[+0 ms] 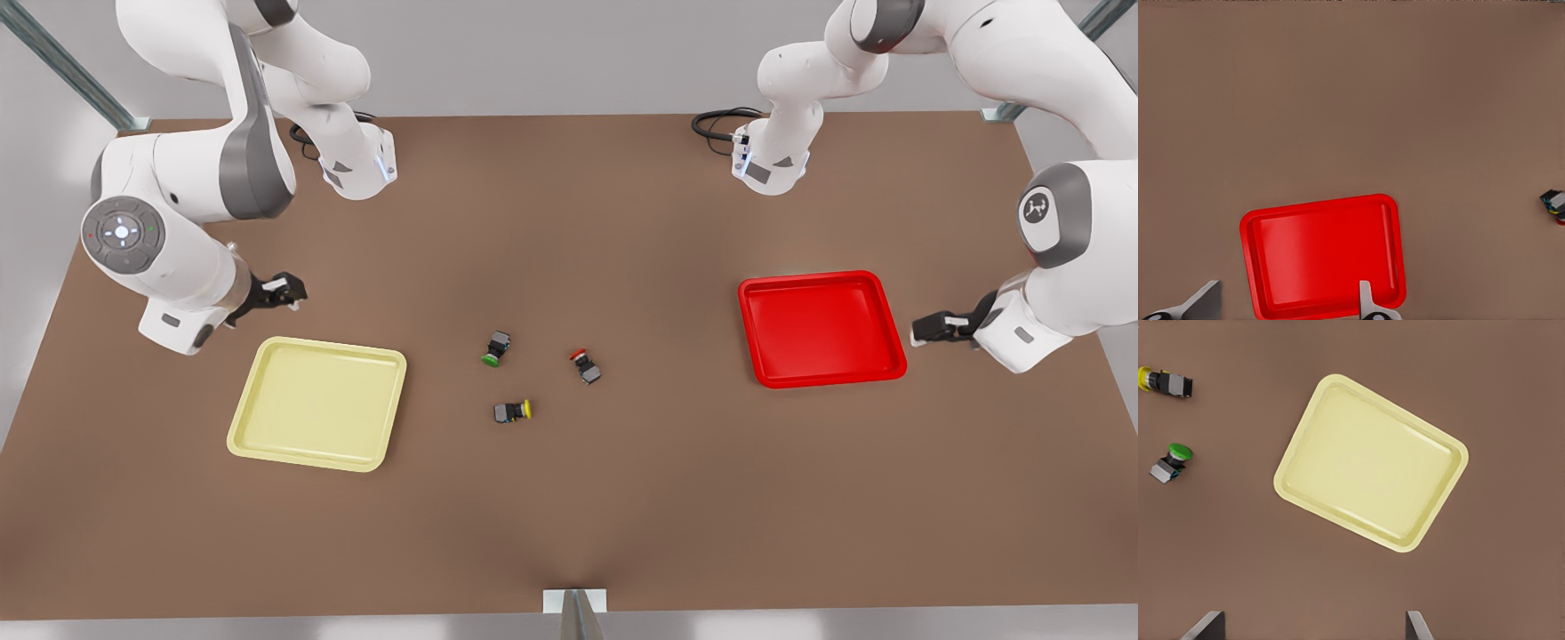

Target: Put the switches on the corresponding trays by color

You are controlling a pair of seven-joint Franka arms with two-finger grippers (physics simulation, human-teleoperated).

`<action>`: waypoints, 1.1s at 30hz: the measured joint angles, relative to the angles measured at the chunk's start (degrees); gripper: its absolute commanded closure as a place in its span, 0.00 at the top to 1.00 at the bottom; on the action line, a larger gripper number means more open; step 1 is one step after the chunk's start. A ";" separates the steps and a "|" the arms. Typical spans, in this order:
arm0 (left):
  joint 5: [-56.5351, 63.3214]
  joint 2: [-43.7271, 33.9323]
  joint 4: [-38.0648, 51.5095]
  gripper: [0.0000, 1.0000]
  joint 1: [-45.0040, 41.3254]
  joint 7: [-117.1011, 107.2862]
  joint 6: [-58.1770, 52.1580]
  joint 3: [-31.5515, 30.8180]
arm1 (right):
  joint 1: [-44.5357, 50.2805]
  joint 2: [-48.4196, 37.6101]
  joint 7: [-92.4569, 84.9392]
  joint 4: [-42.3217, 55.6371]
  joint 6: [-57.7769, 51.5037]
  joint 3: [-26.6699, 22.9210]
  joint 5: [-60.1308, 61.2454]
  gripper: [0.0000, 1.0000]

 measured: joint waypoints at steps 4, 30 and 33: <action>0.21 7.40 -0.24 1.00 -22.09 -4.11 1.87 -0.27 | 2.44 3.96 -0.78 0.21 1.36 -0.02 -0.05 1.00; -9.64 34.51 -3.33 1.00 -41.91 -67.32 38.06 -0.53 | 20.50 37.68 -59.01 -0.41 53.73 1.49 1.32 1.00; -9.70 34.54 -3.42 0.73 -42.05 -69.24 37.54 -0.51 | 20.50 37.59 -64.39 -1.97 55.25 1.49 2.60 1.00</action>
